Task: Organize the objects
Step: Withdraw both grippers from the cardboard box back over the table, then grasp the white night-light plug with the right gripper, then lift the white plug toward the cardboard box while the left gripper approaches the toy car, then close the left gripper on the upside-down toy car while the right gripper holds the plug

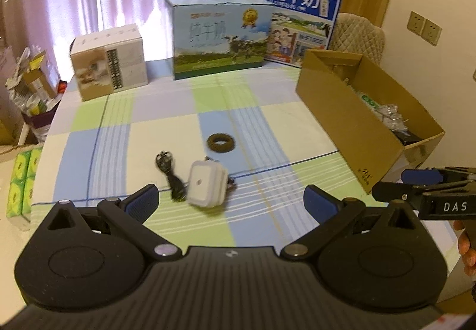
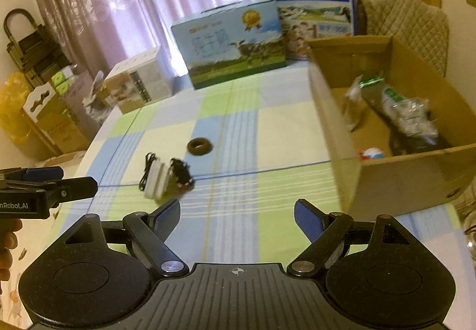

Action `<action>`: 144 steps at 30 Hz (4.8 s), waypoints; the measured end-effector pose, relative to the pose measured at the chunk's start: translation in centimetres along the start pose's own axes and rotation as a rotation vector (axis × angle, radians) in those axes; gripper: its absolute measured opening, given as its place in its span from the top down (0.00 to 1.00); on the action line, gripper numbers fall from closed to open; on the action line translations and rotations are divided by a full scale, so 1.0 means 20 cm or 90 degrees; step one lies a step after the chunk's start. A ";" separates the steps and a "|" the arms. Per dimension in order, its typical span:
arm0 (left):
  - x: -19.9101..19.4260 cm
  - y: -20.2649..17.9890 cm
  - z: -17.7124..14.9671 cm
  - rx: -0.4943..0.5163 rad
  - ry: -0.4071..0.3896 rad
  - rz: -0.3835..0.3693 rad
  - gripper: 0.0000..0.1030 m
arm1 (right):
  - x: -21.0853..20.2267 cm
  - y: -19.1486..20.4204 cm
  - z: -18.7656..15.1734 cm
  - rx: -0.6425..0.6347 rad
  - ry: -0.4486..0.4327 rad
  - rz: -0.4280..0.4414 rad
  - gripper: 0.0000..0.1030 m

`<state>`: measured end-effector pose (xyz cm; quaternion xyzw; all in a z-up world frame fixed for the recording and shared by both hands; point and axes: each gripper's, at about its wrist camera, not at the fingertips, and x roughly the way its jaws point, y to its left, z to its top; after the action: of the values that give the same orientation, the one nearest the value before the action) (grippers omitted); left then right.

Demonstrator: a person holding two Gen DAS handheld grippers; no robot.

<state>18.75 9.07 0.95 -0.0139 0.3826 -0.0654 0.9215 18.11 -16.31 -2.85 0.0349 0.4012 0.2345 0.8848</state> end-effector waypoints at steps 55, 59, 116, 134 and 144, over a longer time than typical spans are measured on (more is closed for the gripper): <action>0.45 0.62 -0.07 -0.107 0.109 0.088 0.01 | 0.98 0.36 0.11 0.066 0.120 0.133 0.76; 0.47 0.59 -0.06 -0.097 0.109 0.074 0.01 | 0.91 0.30 0.09 0.082 0.131 0.139 0.76; 1.08 0.11 0.05 0.295 0.089 -0.138 0.42 | 0.63 -0.28 0.11 0.214 0.082 -0.034 0.76; 0.88 0.14 0.06 0.210 0.111 -0.103 0.42 | 0.56 -0.24 0.10 0.201 0.068 -0.025 0.76; 0.68 0.12 0.10 0.172 0.078 -0.110 0.42 | 0.45 -0.20 0.10 0.197 0.042 -0.009 0.76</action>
<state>29.98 9.64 -7.43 0.0812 0.4233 -0.1963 0.8807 26.11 -15.62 -8.74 0.1606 0.4620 0.1648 0.8565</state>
